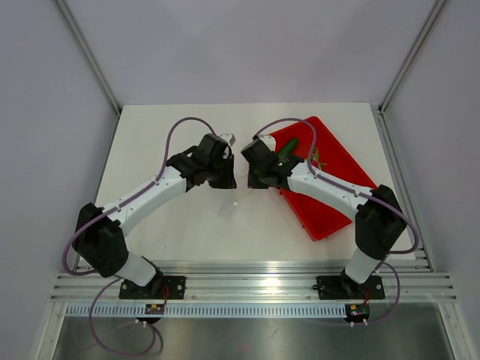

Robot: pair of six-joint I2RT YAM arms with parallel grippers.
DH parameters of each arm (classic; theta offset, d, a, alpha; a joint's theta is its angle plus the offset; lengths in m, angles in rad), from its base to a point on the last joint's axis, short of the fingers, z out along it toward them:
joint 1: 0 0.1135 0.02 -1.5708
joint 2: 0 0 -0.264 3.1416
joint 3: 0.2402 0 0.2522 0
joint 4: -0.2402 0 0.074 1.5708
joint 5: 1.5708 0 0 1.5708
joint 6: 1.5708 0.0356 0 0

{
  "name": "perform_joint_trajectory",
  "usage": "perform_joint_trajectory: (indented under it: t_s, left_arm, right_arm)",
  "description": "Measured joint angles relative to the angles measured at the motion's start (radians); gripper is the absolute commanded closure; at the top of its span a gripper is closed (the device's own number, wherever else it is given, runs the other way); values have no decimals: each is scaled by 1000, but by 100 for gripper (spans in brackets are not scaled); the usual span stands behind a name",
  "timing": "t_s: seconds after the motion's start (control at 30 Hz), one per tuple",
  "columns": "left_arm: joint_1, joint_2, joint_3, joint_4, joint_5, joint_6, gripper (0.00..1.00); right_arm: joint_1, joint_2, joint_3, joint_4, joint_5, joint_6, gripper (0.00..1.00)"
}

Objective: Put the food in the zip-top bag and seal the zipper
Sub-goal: Open the zipper of the food storage bag.

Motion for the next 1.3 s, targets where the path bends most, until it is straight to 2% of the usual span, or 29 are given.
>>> perform_joint_trajectory:
  t_s: [0.23,0.73,0.8,0.9,0.97,1.3]
  left_arm:
    - [0,-47,56,-67,-81,-4,100]
    - [-2,-51,103,-143,-207,32,100]
    - [-2,-51,100,-139,-209,39,100]
    - [-1,-47,77,-125,-205,46,100]
    - [2,-23,73,-127,-204,45,100]
    - [8,86,70,-109,-209,23,100]
  right_arm:
    - [8,48,111,-27,42,-57,100]
    - [22,109,162,-26,51,-76,100]
    - [22,116,162,-22,41,-69,96]
    - [21,126,162,-21,19,-52,74]
    - [16,134,162,-24,10,-40,65]
    - [-9,145,159,-25,-32,0,64]
